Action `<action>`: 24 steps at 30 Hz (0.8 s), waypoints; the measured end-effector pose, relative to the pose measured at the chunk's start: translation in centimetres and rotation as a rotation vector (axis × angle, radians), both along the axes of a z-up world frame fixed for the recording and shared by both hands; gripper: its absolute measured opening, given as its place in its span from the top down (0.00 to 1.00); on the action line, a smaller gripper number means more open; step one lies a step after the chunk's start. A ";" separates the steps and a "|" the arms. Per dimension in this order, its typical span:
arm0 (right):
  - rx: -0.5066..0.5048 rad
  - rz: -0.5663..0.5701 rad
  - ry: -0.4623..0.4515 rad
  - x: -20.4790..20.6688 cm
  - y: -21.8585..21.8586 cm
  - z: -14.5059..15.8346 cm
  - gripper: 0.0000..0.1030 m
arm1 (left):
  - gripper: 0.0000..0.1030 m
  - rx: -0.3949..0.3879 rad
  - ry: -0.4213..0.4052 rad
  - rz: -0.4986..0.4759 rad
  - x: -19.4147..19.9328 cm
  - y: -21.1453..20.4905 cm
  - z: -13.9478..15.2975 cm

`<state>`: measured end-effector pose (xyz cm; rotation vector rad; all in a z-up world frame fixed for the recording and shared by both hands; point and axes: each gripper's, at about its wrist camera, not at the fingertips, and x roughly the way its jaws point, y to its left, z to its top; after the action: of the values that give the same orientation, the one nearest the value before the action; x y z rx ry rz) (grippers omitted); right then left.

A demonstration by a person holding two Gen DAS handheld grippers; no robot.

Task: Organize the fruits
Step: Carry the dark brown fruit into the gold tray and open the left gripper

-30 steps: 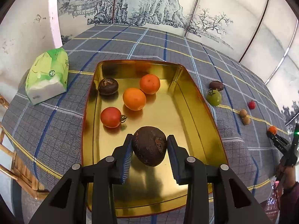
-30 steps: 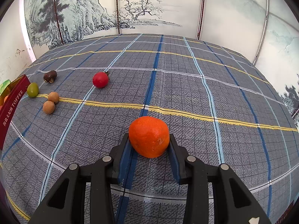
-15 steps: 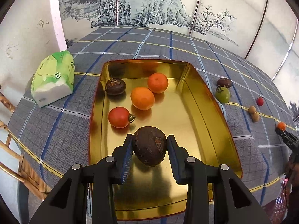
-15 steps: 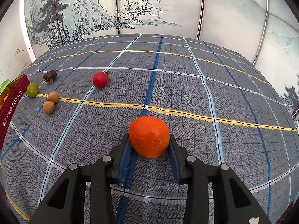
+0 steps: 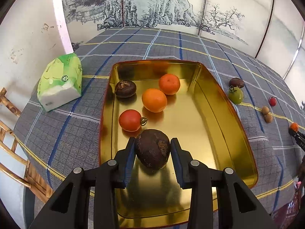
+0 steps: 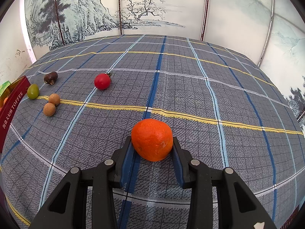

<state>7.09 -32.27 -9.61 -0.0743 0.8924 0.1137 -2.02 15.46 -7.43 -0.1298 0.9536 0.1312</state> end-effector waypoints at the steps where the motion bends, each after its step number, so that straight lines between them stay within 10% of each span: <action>1: 0.000 0.000 0.000 0.0 0.0 0.0 0.66 | 0.64 0.001 0.002 0.002 0.0 0.1 -0.1; 24: -0.002 -0.001 0.000 0.0 0.1 0.1 0.66 | 0.63 0.038 0.002 0.026 -0.2 0.7 -0.5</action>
<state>7.05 -32.16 -9.54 -0.0754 0.8921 0.1116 -2.17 16.13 -7.97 -0.1074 0.9512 0.1731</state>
